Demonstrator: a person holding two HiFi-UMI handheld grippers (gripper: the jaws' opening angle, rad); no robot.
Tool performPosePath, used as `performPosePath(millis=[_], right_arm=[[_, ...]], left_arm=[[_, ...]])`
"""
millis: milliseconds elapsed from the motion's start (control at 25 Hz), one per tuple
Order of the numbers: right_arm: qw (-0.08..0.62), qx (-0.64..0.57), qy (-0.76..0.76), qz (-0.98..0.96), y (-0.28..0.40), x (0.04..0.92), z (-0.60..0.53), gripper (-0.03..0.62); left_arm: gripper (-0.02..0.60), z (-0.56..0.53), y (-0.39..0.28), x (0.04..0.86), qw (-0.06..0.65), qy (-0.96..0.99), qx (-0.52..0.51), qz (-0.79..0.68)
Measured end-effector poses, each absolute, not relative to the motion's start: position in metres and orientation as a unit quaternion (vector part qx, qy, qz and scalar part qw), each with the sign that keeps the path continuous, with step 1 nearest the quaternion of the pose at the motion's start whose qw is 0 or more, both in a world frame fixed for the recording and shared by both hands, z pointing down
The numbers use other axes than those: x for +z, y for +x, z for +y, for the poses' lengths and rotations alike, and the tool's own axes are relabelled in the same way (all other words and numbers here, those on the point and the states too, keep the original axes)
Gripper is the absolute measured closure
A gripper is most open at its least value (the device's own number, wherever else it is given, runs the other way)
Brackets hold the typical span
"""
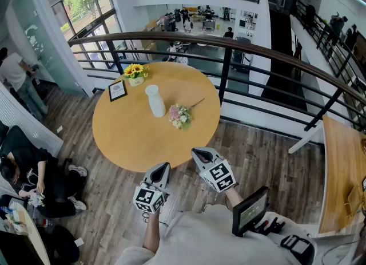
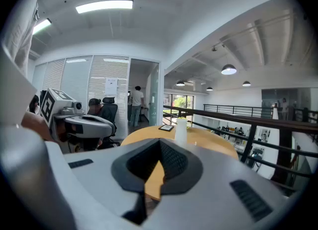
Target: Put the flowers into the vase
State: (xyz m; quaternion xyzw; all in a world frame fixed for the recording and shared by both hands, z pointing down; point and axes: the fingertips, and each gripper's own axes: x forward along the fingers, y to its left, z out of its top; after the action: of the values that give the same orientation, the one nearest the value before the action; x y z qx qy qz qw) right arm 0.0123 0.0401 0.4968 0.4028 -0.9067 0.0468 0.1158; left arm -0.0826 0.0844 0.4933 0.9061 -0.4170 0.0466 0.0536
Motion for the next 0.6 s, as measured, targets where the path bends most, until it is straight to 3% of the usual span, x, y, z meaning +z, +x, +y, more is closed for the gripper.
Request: performPosePath(millis=[600], right_arm=[[0.116, 0.050, 0.398, -0.909, 0.015, 0.502, 0.052, 0.585]], left_arm=[[0.575, 0.097, -0.083, 0.495, 0.055, 0.900, 0.051, -0.429]])
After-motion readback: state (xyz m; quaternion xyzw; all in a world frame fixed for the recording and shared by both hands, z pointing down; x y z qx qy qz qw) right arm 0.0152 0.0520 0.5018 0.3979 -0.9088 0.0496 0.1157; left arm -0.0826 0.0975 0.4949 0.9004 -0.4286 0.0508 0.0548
